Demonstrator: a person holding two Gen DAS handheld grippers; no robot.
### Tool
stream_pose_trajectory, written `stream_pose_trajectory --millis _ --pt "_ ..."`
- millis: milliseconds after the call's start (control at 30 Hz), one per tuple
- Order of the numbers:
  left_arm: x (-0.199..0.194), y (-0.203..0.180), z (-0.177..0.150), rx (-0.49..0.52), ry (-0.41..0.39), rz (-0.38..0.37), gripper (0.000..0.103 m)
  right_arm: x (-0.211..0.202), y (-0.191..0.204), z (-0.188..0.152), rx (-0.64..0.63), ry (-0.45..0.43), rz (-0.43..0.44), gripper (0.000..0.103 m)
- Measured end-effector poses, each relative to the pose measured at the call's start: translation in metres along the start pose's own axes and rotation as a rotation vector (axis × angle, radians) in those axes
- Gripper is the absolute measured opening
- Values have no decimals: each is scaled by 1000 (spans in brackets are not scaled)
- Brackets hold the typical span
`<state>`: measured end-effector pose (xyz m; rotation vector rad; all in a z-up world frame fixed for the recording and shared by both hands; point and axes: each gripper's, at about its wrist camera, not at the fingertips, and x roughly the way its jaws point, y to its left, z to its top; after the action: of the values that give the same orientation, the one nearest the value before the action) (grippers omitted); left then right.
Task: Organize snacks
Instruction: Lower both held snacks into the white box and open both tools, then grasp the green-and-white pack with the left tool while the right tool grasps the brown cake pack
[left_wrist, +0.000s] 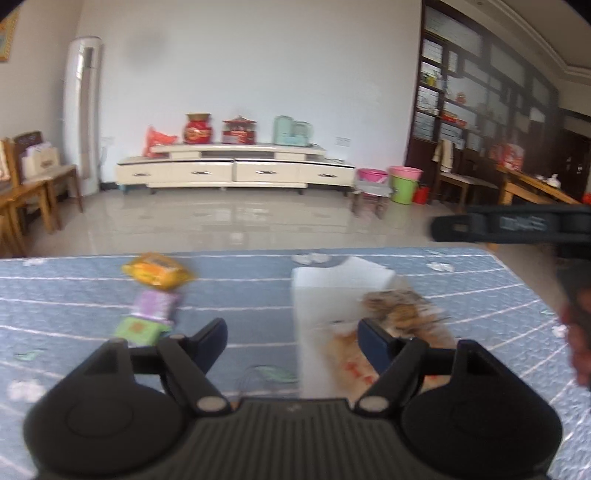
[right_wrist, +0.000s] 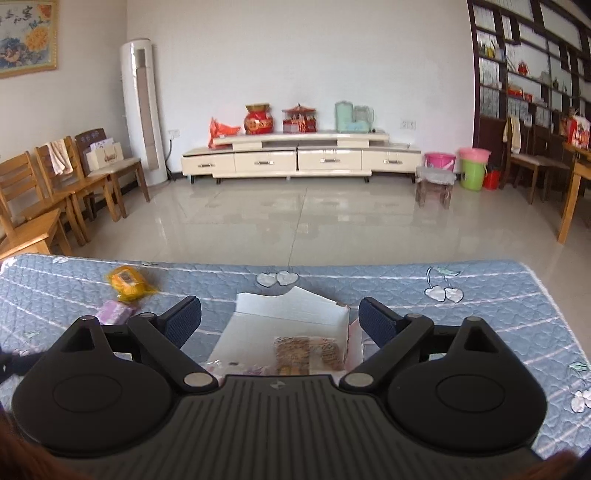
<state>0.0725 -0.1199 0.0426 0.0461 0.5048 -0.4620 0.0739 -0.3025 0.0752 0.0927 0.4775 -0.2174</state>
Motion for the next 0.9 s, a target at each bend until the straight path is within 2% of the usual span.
stream_pose_trajectory --millis 133,300,600,900 --pt "-17 28 -7 -11 1 53 78 -28 21 -16 -40 -22 -1 103" --pt "-37 59 -17 -46 12 109 78 -41 52 -34 -59 -13 24 103" --pt "-60 100 -34 -83 20 177 78 -39 96 -61 -65 42 96 103" --pt "-50 125 -44 -134 42 210 78 -27 116 -80 -104 109 158 103"
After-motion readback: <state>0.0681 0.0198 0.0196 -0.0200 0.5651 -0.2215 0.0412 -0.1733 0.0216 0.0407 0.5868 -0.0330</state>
